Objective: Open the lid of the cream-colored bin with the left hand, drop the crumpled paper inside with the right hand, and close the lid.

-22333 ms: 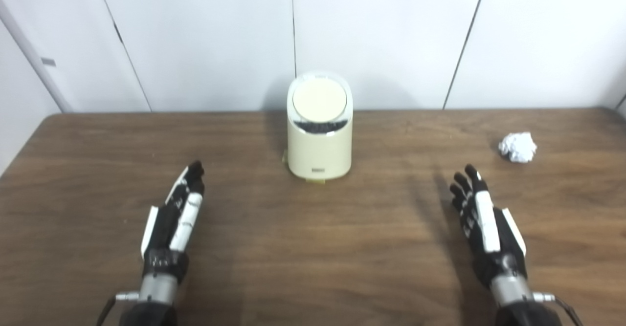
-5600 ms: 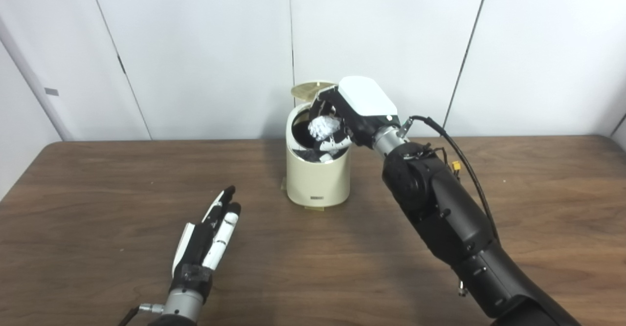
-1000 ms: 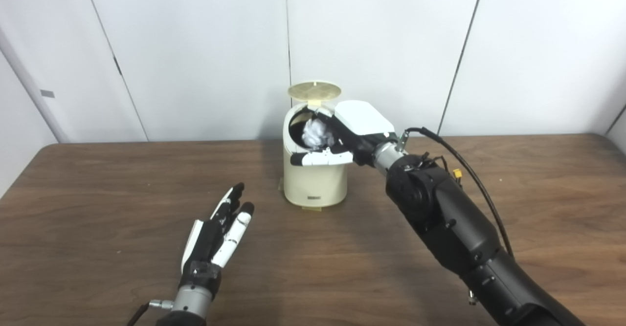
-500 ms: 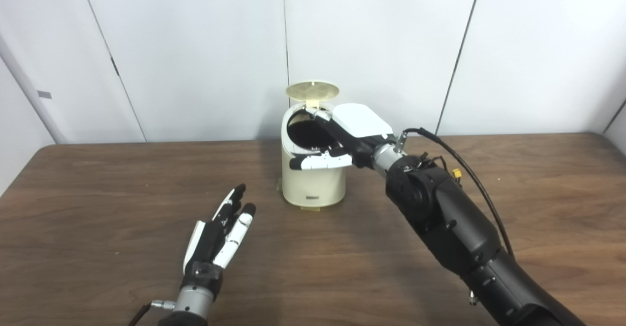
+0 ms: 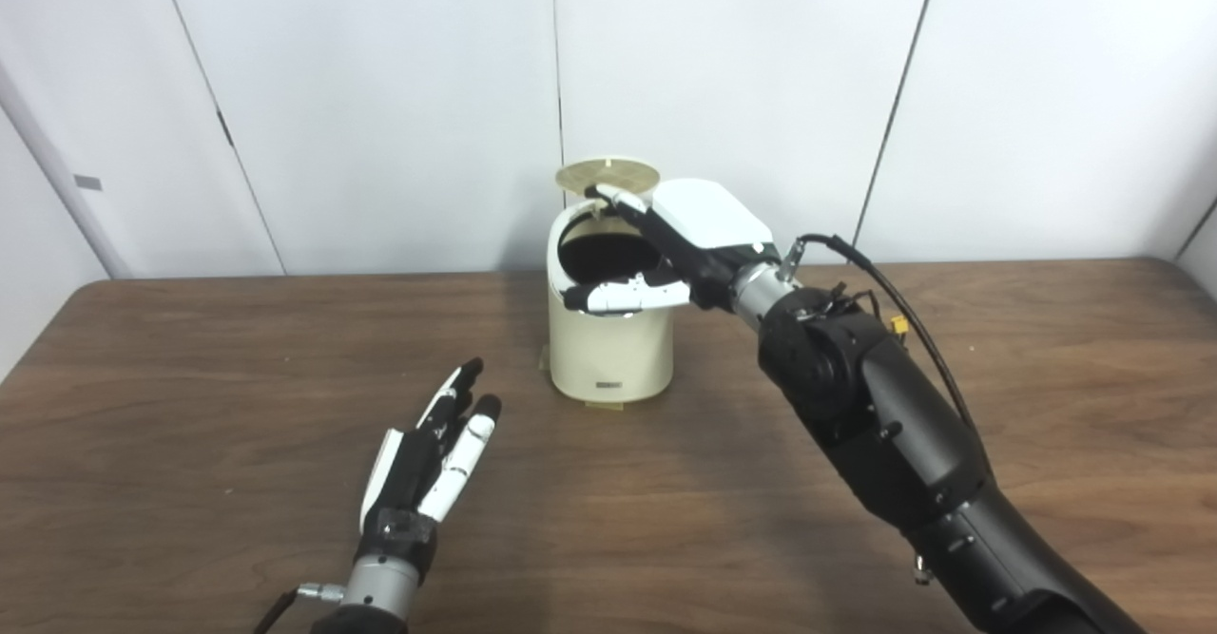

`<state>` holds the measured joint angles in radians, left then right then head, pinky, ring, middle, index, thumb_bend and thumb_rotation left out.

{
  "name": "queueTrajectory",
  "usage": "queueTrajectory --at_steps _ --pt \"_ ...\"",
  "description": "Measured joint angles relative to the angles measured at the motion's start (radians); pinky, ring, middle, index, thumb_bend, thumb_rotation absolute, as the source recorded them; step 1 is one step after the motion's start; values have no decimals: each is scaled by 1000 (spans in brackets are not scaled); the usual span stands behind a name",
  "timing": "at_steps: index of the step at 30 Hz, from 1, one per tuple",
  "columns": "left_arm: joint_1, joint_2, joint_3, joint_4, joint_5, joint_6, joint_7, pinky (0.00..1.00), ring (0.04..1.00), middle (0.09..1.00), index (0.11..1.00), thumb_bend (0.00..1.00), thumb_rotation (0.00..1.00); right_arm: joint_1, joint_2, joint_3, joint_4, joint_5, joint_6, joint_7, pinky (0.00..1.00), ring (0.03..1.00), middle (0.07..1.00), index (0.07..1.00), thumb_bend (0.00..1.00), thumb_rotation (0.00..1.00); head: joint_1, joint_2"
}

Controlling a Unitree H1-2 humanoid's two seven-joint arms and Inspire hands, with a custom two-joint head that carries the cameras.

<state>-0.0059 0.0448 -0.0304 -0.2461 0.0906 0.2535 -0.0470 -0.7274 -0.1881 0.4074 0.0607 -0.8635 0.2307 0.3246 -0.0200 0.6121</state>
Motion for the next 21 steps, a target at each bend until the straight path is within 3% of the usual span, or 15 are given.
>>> queueTrajectory --at_steps 12,21 --pt "-1 -2 -1 2 3 0 3 1000 1000 989 987 645 767 10 -11 -2 -124 8 -2 23 732 828 851 857 662 923 2 -3" --pt "-2 -2 5 4 0 0 7 1000 1000 983 983 654 764 91 -53 -12 -252 -4 -2 65 689 784 804 802 658 925 0 -9"
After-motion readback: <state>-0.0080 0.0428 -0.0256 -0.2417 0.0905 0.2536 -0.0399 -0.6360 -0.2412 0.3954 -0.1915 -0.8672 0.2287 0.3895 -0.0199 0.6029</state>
